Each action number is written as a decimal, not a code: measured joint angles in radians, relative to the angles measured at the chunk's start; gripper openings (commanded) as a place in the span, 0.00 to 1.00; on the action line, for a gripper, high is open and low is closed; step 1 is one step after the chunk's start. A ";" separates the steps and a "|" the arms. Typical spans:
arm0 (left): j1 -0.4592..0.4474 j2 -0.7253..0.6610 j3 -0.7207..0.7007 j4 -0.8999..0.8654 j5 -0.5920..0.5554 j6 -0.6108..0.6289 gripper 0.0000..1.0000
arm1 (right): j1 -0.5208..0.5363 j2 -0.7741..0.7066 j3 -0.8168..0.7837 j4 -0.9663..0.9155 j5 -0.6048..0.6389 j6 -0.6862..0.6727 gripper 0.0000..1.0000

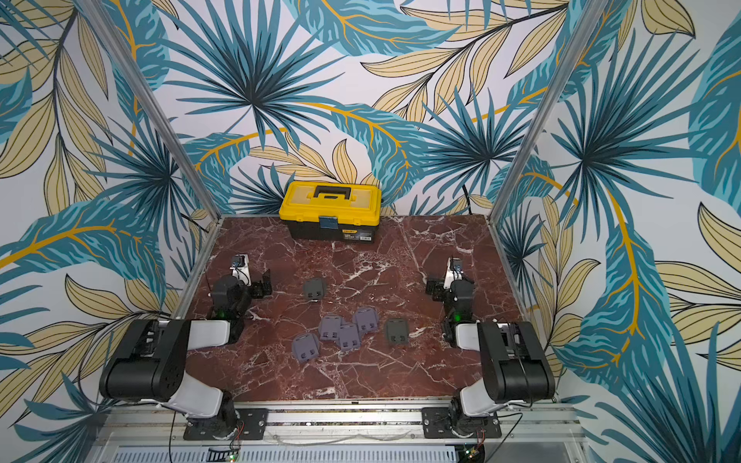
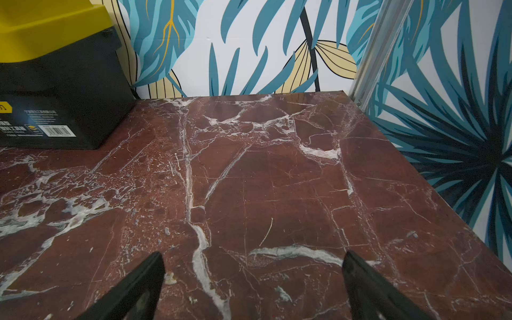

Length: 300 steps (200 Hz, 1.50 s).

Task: Open the phone stand
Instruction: Pick up the phone stand at the center of the board.

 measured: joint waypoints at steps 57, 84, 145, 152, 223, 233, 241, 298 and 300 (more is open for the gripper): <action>0.000 0.000 0.000 0.000 0.000 0.000 0.99 | 0.000 0.000 0.000 0.000 0.000 0.000 1.00; 0.000 0.000 0.000 0.000 0.000 0.000 0.99 | 0.000 0.000 0.000 0.000 0.000 0.000 1.00; 0.000 0.000 0.000 0.000 0.000 0.000 0.99 | 0.000 0.000 0.000 0.000 0.000 0.000 1.00; 0.000 0.000 0.000 0.000 0.000 0.000 0.99 | 0.000 0.000 0.000 0.000 0.000 0.000 1.00; 0.000 0.000 0.000 0.000 0.000 0.000 0.99 | -0.001 0.000 0.000 0.000 0.000 0.000 1.00; 0.000 0.000 0.000 0.000 0.000 0.000 0.99 | -0.001 0.000 0.000 0.000 0.000 0.000 1.00; 0.000 0.000 0.000 0.000 0.000 0.000 0.99 | -0.001 -0.002 0.000 0.000 0.000 0.000 1.00; 0.001 -0.264 0.109 -0.330 0.014 -0.061 0.99 | -0.001 -0.393 -0.045 -0.215 0.096 0.104 1.00; 0.001 -0.276 0.114 -0.338 0.014 -0.068 0.99 | -0.001 -0.406 -0.043 -0.227 0.101 0.112 1.00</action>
